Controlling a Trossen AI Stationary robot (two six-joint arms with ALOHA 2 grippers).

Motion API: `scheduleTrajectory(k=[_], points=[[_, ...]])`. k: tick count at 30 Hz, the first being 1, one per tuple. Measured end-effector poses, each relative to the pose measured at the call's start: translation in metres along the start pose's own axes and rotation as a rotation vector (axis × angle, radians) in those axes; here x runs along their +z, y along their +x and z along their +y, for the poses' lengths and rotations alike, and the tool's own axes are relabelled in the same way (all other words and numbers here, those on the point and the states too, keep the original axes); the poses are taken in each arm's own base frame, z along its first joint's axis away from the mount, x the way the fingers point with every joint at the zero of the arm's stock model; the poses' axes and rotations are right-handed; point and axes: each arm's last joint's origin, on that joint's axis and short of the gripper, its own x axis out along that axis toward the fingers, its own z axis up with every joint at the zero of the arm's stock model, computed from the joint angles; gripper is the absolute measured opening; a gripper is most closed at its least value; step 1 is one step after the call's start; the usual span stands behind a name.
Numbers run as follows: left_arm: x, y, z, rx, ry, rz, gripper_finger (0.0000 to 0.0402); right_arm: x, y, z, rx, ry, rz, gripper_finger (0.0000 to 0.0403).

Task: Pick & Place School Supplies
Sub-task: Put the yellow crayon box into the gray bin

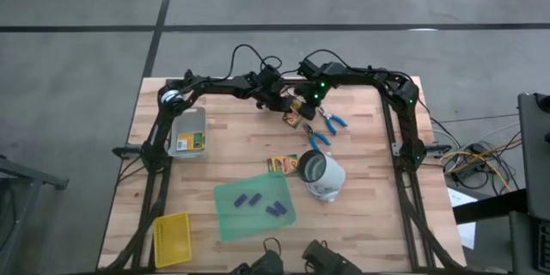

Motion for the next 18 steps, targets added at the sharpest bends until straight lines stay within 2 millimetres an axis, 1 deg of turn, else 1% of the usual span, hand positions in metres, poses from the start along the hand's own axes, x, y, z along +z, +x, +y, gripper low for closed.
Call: scheduleTrajectory(k=[6,12,15,18], points=[[0.0,0.0,0.001,0.023,-0.01,-0.013,0.004,0.003,-0.015,0.006,-0.003,-0.009,-0.041,0.0057],[0.001,0.0,0.001,0.034,-0.014,-0.023,0.0042,0.003,-0.027,0.006,-0.01,-0.004,-0.07,0.0057],[0.001,-0.001,0.001,0.035,-0.031,-0.024,0.0041,0.003,-0.038,0.003,-0.018,0.0,-0.101,0.0057],[0.001,-0.002,0.0,0.036,-0.036,-0.028,0.004,0.004,-0.052,0.004,-0.033,-0.059,-0.142,0.0057]])
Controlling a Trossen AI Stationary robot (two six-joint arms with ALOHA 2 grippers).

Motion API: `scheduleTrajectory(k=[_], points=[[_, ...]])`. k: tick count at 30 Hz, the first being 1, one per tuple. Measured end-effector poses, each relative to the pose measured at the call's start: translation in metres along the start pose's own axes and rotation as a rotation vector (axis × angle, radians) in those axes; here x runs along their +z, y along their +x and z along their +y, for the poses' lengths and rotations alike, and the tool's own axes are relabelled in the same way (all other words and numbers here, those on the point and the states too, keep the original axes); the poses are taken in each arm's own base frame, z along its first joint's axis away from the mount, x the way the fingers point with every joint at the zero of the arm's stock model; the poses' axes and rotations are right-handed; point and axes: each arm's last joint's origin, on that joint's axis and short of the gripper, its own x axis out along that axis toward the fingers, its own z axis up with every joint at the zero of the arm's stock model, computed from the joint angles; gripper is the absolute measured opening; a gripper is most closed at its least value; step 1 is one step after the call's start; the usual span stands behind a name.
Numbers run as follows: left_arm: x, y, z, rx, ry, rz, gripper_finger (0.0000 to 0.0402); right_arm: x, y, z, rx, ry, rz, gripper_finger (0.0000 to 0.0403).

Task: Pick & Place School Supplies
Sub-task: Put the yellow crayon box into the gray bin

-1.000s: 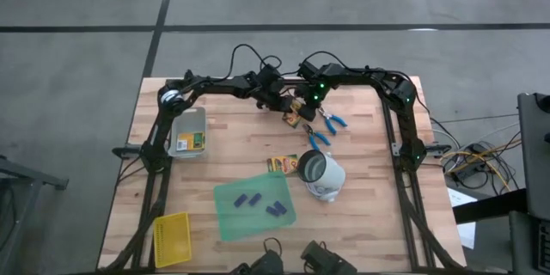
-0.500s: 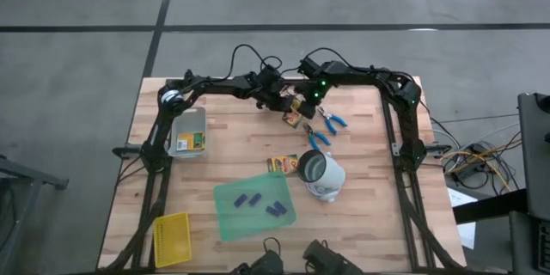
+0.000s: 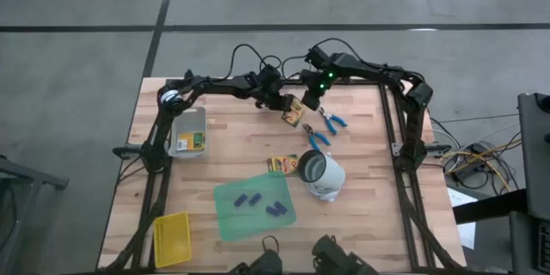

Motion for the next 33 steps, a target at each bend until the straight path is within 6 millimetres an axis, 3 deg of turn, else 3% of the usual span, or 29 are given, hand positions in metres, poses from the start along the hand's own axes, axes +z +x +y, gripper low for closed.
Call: scheduleTrajectory(k=[8,18,22,27,33], points=[[0.007,-0.013,-0.004,0.0,-0.016,-0.042,0.004,0.01,-0.041,0.007,-0.044,-0.11,-0.153,0.0057],[0.016,-0.051,-0.017,0.006,-0.008,-0.089,0.004,0.009,-0.055,-0.004,-0.074,-0.122,-0.196,0.0057],[0.015,-0.084,-0.028,0.038,0.042,-0.089,0.004,0.007,-0.058,-0.01,-0.085,-0.126,-0.201,0.0057],[0.002,-0.141,-0.046,0.154,0.058,-0.118,0.004,0.006,-0.061,-0.016,-0.094,-0.123,-0.207,0.0057],[-0.038,-0.207,-0.069,0.365,-0.003,-0.152,0.004,0.007,-0.062,-0.017,-0.101,-0.129,-0.226,0.0057]])
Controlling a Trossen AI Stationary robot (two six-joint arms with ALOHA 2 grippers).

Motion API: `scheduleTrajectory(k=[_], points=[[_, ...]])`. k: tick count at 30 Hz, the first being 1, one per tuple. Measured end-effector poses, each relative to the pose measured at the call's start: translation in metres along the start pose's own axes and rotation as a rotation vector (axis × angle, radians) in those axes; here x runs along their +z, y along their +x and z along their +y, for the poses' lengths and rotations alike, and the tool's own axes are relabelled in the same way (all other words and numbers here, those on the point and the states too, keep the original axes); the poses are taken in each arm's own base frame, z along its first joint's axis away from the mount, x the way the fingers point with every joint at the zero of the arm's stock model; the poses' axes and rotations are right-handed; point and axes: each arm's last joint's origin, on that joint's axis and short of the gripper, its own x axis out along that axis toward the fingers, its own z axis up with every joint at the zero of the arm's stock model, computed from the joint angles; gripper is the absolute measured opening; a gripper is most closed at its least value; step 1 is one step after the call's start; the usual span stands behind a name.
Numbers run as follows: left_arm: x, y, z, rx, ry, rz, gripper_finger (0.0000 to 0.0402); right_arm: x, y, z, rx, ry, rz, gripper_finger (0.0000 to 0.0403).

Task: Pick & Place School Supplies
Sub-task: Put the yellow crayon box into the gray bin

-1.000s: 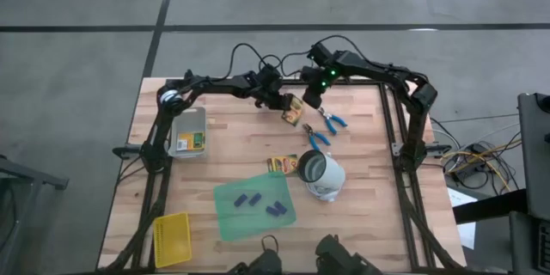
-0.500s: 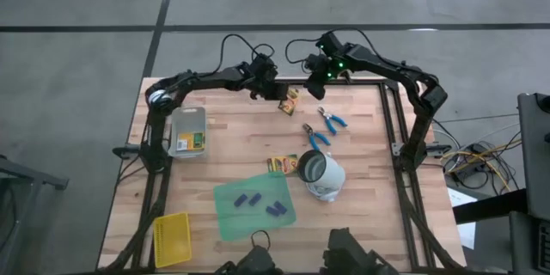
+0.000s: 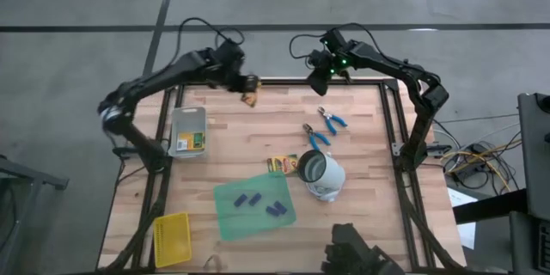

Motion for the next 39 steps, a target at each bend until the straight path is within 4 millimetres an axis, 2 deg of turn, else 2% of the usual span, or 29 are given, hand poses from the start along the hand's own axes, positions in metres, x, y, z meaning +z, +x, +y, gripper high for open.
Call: scheduleTrajectory(k=[4,9,13,16,20,28,32,39], points=[[-0.028,-0.045,0.007,0.116,-0.072,0.027,0.004,0.003,0.0,-0.001,-0.006,-0.016,-0.03,0.0057],[-0.06,-0.085,0.019,0.282,-0.191,0.034,0.004,0.007,0.0,-0.002,-0.016,-0.032,-0.063,0.0057],[-0.078,-0.105,0.027,0.375,-0.255,0.03,0.004,0.008,0.0,-0.002,-0.021,-0.041,-0.08,0.0057],[-0.087,-0.109,0.034,0.418,-0.274,0.023,0.004,0.009,0.0,-0.003,-0.024,-0.045,-0.089,0.0057],[-0.098,-0.1,0.046,0.461,-0.275,0.046,0.0039,0.009,0.0,-0.003,-0.024,-0.042,-0.089,0.0057],[-0.136,-0.054,0.084,0.599,-0.288,0.211,0.0039,0.009,0.0,-0.002,0.006,-0.043,-0.098,0.0057],[-0.149,-0.031,0.096,0.567,-0.296,0.214,0.004,0.01,0.0,-0.001,0.021,-0.047,-0.102,0.0057],[-0.151,-0.005,0.1,0.409,-0.255,0.124,0.0045,0.01,0.0,-0.001,0.024,-0.047,-0.103,0.0057]])
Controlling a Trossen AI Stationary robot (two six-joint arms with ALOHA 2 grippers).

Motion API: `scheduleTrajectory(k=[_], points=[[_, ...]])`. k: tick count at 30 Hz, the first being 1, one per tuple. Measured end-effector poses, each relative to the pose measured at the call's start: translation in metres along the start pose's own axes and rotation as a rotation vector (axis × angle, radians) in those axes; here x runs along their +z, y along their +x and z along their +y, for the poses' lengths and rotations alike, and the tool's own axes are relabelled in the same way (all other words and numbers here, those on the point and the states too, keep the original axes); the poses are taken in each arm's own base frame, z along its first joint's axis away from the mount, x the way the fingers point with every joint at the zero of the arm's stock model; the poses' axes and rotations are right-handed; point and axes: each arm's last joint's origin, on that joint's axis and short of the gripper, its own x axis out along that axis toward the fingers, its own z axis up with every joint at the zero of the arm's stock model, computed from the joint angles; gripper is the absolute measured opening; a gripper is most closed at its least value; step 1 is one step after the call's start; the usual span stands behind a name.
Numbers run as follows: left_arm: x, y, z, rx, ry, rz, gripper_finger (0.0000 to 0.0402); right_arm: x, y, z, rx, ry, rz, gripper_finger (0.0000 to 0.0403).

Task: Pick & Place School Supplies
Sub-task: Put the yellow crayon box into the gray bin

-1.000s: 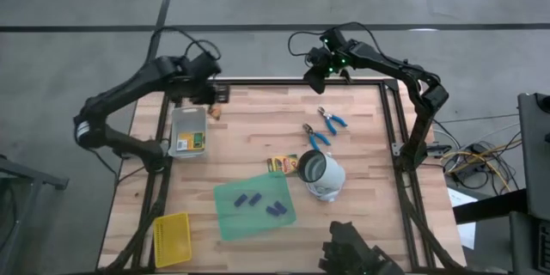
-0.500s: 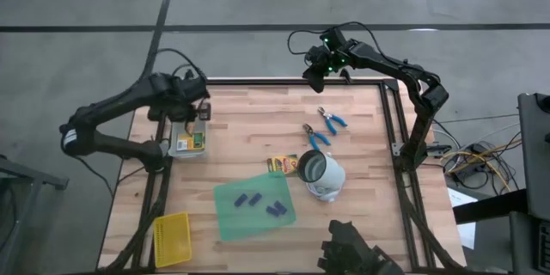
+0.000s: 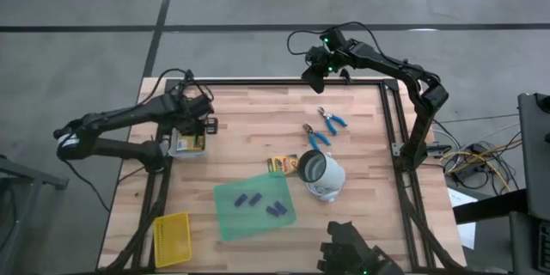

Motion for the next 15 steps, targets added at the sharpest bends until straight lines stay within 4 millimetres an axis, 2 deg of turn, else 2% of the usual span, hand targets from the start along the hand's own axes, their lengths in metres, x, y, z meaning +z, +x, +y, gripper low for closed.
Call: scheduleTrajectory(k=[15], points=[[-0.0012,0.0087,0.001,-0.004,-0.032,-0.019,0.0051,0.0001,0.0001,0.0003,0.001,0.003,0.0,0.0057]])
